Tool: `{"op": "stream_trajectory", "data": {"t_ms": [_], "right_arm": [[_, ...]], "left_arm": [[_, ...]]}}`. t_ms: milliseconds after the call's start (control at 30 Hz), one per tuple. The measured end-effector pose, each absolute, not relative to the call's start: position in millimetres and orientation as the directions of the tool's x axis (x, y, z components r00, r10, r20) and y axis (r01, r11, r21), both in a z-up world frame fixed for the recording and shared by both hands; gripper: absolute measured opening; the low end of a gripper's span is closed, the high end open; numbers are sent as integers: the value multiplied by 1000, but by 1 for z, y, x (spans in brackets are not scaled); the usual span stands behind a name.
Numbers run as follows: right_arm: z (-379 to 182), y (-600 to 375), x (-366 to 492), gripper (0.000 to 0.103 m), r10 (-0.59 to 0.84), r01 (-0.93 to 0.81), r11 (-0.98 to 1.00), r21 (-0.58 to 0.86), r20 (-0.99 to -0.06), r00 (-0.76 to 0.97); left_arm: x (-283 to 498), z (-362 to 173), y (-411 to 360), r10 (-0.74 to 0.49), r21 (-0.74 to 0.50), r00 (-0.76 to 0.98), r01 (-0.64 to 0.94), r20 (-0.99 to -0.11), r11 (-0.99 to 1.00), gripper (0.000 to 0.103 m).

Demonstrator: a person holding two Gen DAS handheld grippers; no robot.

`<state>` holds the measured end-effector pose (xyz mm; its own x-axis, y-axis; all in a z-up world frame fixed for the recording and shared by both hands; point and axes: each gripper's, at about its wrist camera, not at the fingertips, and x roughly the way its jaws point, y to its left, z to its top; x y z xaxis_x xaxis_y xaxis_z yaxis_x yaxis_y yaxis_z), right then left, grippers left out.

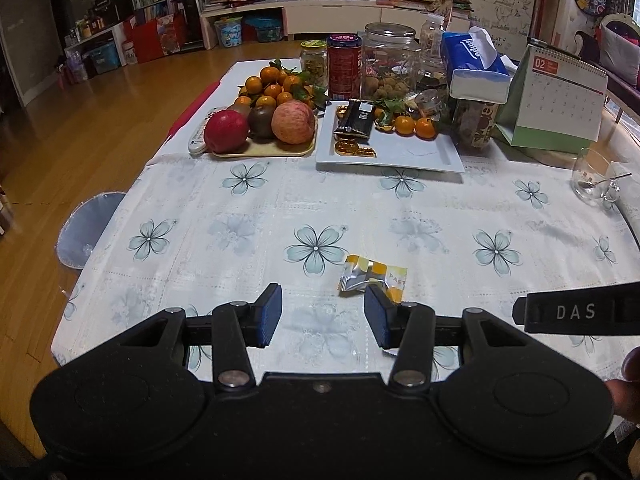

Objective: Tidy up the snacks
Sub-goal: 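Lower the right tool onto the white hawthorn bar and close it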

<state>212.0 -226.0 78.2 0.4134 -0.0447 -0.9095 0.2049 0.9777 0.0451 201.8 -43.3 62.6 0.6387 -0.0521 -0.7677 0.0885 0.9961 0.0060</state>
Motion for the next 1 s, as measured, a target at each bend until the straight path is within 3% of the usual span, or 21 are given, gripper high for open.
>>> {"op": "stream_trajectory", "data": {"t_ms": [200, 333, 633, 1000], "right_arm": [[69, -225, 239, 74, -52, 226, 973, 47, -909, 414], [38, -236, 259, 73, -17, 275, 959, 74, -949, 316], [-11, -237, 282, 65, 71, 348, 927, 139, -977, 203], [-30, -182, 300, 65, 93, 259, 955, 143, -976, 197]], "left_arm": [[238, 53, -44, -26, 17, 608, 65, -793, 998, 55], [262, 44, -40, 7, 34, 582, 36, -813, 999, 55], [293, 17, -20, -20, -36, 432, -28, -902, 999, 51], [301, 25, 2, -68, -113, 403, -88, -913, 990, 51]]}}
